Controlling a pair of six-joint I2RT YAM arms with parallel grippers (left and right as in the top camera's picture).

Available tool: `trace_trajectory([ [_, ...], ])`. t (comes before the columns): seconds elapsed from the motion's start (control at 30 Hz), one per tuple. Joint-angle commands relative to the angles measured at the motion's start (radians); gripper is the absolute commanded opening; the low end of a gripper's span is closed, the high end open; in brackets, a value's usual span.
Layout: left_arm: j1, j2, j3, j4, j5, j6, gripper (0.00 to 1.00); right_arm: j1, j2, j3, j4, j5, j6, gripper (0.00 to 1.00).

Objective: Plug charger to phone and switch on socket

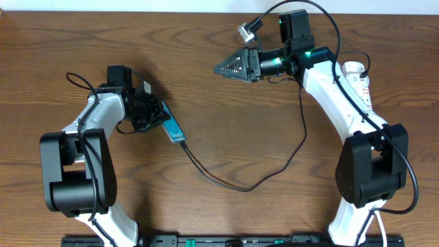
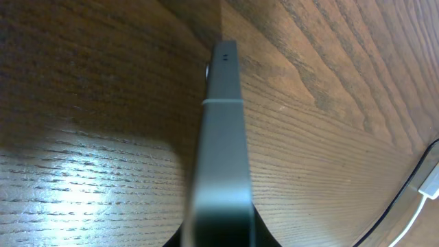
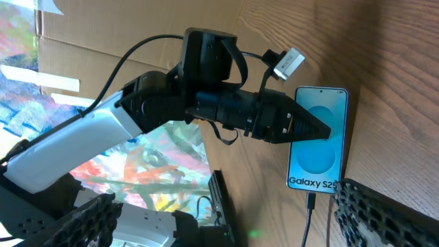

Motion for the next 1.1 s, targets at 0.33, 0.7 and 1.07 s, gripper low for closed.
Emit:
trace_trajectory([
  [0.33,0.001,-0.005,-0.018,-0.006,-0.016,0.007,0.27,0.008,-0.034,0.013,-0.003,-0.003,0.005,0.99],
  [0.7,0.001,-0.005,-0.018,-0.036,-0.016,0.011,0.43,0.008,-0.034,0.013,-0.003,-0.003,0.005,0.99],
  [1.07,0.001,-0.005,-0.018,-0.055,-0.016,0.012,0.45,0.008,-0.034,0.013,-0.003,-0.003,0.004,0.99],
])
